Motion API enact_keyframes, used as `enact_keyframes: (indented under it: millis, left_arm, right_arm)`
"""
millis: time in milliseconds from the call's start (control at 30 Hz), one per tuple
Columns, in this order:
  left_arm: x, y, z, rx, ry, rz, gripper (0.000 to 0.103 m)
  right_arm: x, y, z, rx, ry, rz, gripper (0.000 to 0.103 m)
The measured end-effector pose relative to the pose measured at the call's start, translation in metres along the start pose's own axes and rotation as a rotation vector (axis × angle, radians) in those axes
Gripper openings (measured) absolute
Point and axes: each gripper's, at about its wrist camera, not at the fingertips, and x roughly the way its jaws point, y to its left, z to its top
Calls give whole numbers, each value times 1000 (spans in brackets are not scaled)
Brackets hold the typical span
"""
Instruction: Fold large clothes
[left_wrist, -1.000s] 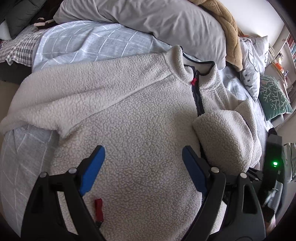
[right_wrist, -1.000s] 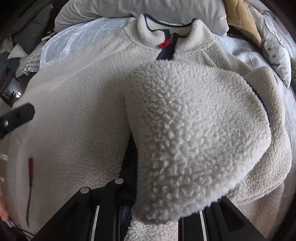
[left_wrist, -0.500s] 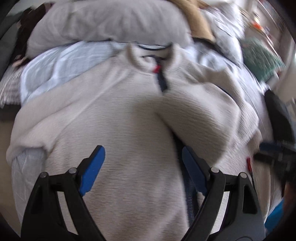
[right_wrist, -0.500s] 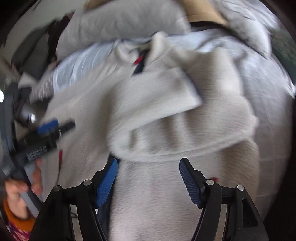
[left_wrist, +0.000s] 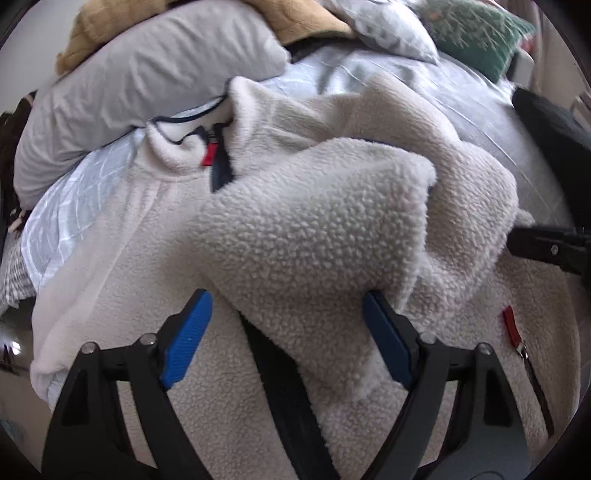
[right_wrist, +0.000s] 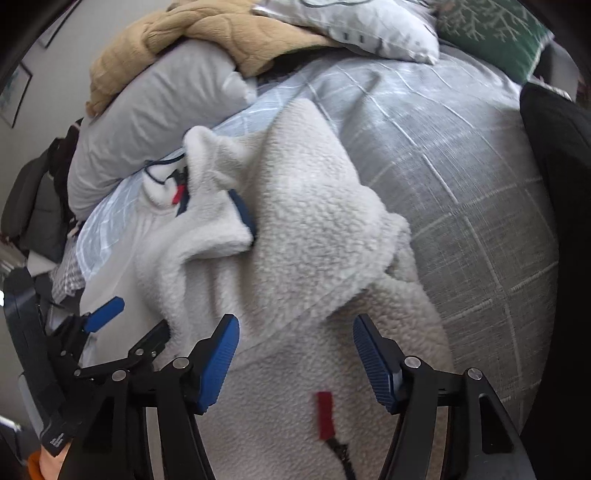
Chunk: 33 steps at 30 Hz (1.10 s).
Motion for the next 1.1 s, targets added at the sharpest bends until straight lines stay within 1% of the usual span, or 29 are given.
enact_keyframes:
  millis: [33, 67, 100, 167, 267, 333, 400, 433, 467, 567, 700, 767, 867, 900, 933, 967, 1000, 1033, 1100]
  left_arm:
    - [0, 7, -1, -32, -7, 21, 70]
    - [-1, 21, -2, -91, -4, 65, 65]
    - [-1, 32, -4, -134, 5, 83, 64]
    - [-2, 63, -14, -231, 29, 96, 64]
    - [-5, 94, -31, -286, 56, 83, 64]
    - [-11, 100, -36, -293, 64, 51, 65]
    - [-16, 95, -34, -277, 72, 17, 72]
    - [-21, 88, -31, -258, 63, -3, 77]
    - [-25, 78, -27, -232, 44, -25, 79]
    - [-34, 39, -11, -135, 1, -76, 80]
    - [-33, -6, 12, -7, -27, -130, 80]
    - [-29, -27, 23, 58, -42, -133, 80]
    - [-12, -49, 32, 137, -30, -93, 80]
    - [-6, -54, 35, 150, -18, -79, 78]
    - [3, -57, 36, 158, -2, -53, 67]
    - [9, -56, 37, 158, 11, -33, 45]
    - [16, -52, 38, 151, 35, -3, 32]
    - [19, -43, 37, 112, 41, -3, 23]
    - [10, -20, 33, -10, 5, -70, 22]
  right_arm:
    - [3, -4, 0, 11, 6, -5, 66]
    - [5, -6, 0, 16, 10, -9, 66]
    - [8, -11, -1, 28, 21, -20, 66]
    - [12, -18, -2, 38, 36, -32, 66]
    - [15, -19, -3, 36, 47, -44, 66]
    - [11, -13, -3, 23, 41, -60, 66]
    - [6, -7, -3, 13, 30, -69, 66]
    - [6, -4, -2, 11, 25, -72, 66]
    - [4, -2, -3, 13, 24, -75, 66]
    - [3, -2, -5, 25, 32, -94, 66]
    - [-1, -4, -8, 38, 40, -130, 66]
    - [-6, -6, -9, 48, 39, -126, 66]
    - [-10, -7, -10, 58, 42, -119, 66]
    - [-12, -8, -11, 59, 42, -121, 66]
    - [-12, -9, -11, 60, 43, -123, 66]
    - [-12, -9, -12, 64, 44, -125, 66]
    - [-12, -11, -12, 69, 45, -126, 66]
    - [-12, -12, -13, 73, 49, -125, 66]
    - [-10, -14, -14, 77, 58, -125, 66]
